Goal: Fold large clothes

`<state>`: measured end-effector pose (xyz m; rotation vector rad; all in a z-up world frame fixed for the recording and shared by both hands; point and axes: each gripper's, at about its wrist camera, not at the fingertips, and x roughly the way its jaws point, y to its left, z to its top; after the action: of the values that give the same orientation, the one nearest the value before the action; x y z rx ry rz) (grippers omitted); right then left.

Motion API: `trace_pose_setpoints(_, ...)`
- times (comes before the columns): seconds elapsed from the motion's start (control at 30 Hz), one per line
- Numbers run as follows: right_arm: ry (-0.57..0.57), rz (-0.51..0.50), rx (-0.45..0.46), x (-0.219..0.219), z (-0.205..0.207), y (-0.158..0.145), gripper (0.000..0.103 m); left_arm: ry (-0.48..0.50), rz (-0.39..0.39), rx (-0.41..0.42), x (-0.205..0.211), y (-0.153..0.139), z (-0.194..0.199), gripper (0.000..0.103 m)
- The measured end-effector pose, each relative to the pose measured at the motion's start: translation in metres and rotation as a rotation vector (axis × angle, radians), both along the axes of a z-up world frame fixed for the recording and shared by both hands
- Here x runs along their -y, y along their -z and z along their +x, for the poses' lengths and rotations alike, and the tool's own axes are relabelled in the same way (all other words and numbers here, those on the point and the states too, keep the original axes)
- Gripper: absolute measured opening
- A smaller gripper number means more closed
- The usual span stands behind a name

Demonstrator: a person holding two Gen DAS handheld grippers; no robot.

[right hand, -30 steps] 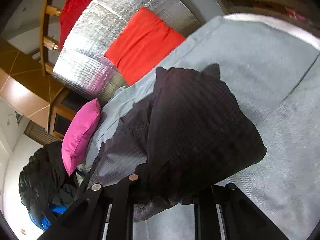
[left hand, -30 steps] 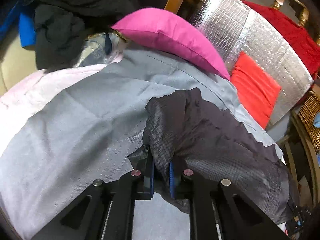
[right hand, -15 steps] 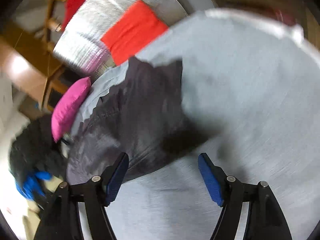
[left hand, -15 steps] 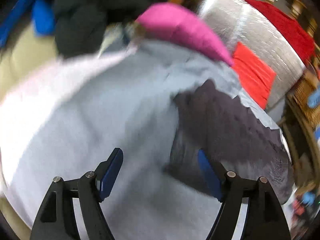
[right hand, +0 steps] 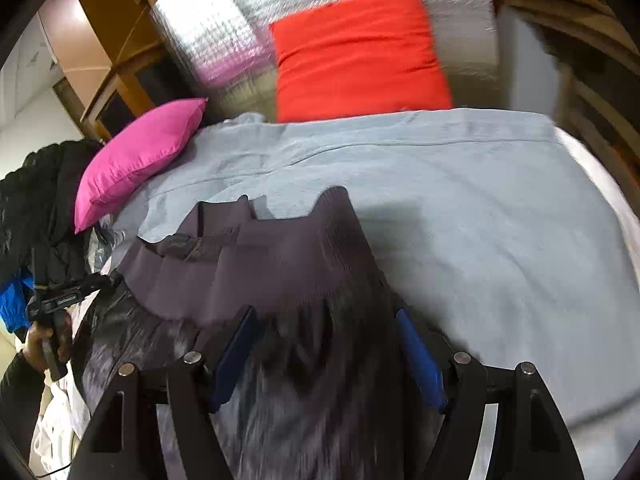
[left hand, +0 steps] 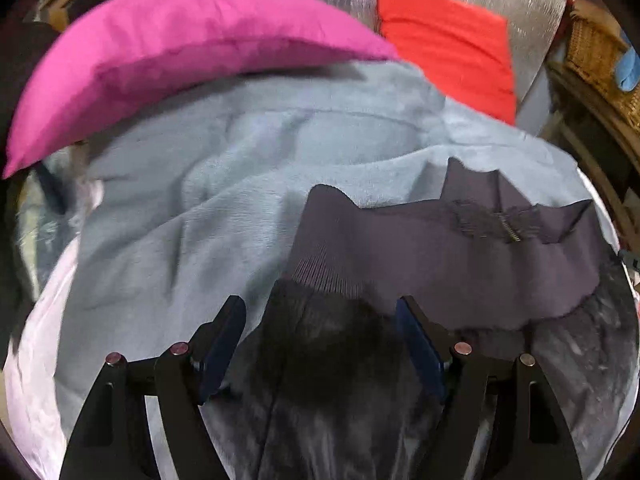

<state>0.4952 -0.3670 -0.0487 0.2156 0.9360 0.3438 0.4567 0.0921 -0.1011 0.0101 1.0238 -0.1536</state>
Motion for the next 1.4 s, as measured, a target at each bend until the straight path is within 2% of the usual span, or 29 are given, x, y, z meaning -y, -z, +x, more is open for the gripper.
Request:
trace_pose_setpoints(0.2, -0.092, -0.167, -0.003, -0.033, 0.036, 0.014, 0.075, 0.065, 0.060, -0.028, 0.016, 0.012, 0.015, 0.077)
trace_pose_setpoints(0.23, -0.095, -0.177, -0.016, -0.039, 0.044, 0.018, 0.070, 0.060, 0.066, -0.034, 0.017, 0.015, 0.019, 0.071)
trace_pose_setpoints(0.27, -0.105, -0.201, -0.047, -0.045, 0.050, 0.024, 0.058, 0.047, 0.073, -0.040, 0.018, 0.016, 0.021, 0.065)
trace_pose_setpoints(0.3, -0.104, -0.234, -0.057, -0.048, 0.054, 0.026, 0.047, 0.029, 0.095, -0.038, 0.018, 0.018, 0.022, 0.045)
trace_pose_setpoints(0.33, -0.100, -0.265, -0.063, -0.049, 0.054, 0.029, 0.021, 0.025, 0.102, -0.033, 0.019, 0.018, 0.024, 0.028)
trace_pose_setpoints(0.37, -0.094, -0.269, -0.057, -0.048, 0.052, 0.026, 0.013, 0.019, 0.099, -0.026, 0.017, 0.015, 0.023, 0.024)
trace_pose_setpoints(0.47, -0.104, -0.274, 0.005, -0.045, 0.040, 0.004, 0.008, 0.001, 0.063, 0.099, 0.006, -0.010, 0.005, 0.019)
trace_pose_setpoints(0.5, -0.094, -0.273, 0.044, -0.041, 0.035, -0.010, 0.008, -0.021, 0.046, 0.111, 0.000, -0.012, 0.004, 0.019)
trace_pose_setpoints(0.57, -0.033, -0.219, 0.073, -0.021, 0.038, -0.023, 0.007, -0.094, -0.008, 0.037, -0.016, 0.005, 0.017, 0.019)
trace_pose_setpoints(0.6, 0.017, -0.173, 0.051, -0.007, 0.047, -0.020, 0.007, -0.144, -0.039, -0.027, -0.024, 0.022, 0.026, 0.019)
trace_pose_setpoints(0.63, 0.073, -0.131, 0.008, 0.006, 0.057, -0.007, 0.007, -0.158, -0.046, -0.046, -0.026, 0.031, 0.030, 0.019)
trace_pose_setpoints(0.7, 0.097, -0.137, -0.069, 0.008, 0.065, 0.029, 0.007, -0.165, -0.033, -0.033, -0.024, 0.038, 0.031, 0.020)
trace_pose_setpoints(0.8, 0.118, -0.121, -0.091, 0.009, 0.065, 0.055, 0.007, -0.167, -0.041, -0.035, -0.025, 0.041, 0.031, 0.021)
trace_pose_setpoints(0.9, 0.139, -0.097, -0.094, 0.016, 0.067, 0.059, 0.007, -0.167, -0.034, -0.038, -0.026, 0.043, 0.032, 0.021)
trace_pose_setpoints(1.07, 0.153, -0.112, -0.097, 0.013, 0.067, 0.060, 0.008, -0.165, 0.038, -0.008, -0.014, 0.048, 0.032, 0.024)
trace_pose_setpoints(1.17, 0.165, -0.140, -0.093, 0.007, 0.068, 0.065, 0.009, -0.168, 0.158, 0.034, 0.000, 0.044, 0.031, 0.033)
trace_pose_setpoints(1.23, 0.165, -0.158, -0.085, 0.004, 0.066, 0.061, 0.022, -0.176, 0.219, 0.059, 0.005, 0.034, 0.026, 0.052)
trace_pose_setpoints(1.27, 0.174, -0.165, -0.078, 0.003, 0.062, 0.054, 0.037, -0.178, 0.222, 0.075, 0.007, 0.027, 0.024, 0.056)
trace_pose_setpoints(1.3, 0.184, -0.166, -0.071, 0.004, 0.057, 0.046, 0.047, -0.181, 0.210, 0.098, 0.006, 0.017, 0.018, 0.059)
trace_pose_setpoints(1.33, 0.194, -0.164, -0.063, 0.006, 0.050, 0.039, 0.073, -0.198, 0.205, 0.125, 0.005, 0.004, 0.011, 0.062)
trace_pose_setpoints(1.4, 0.219, -0.166, -0.002, 0.010, 0.030, 0.012, 0.076, -0.237, 0.221, 0.180, 0.000, -0.023, -0.004, 0.062)
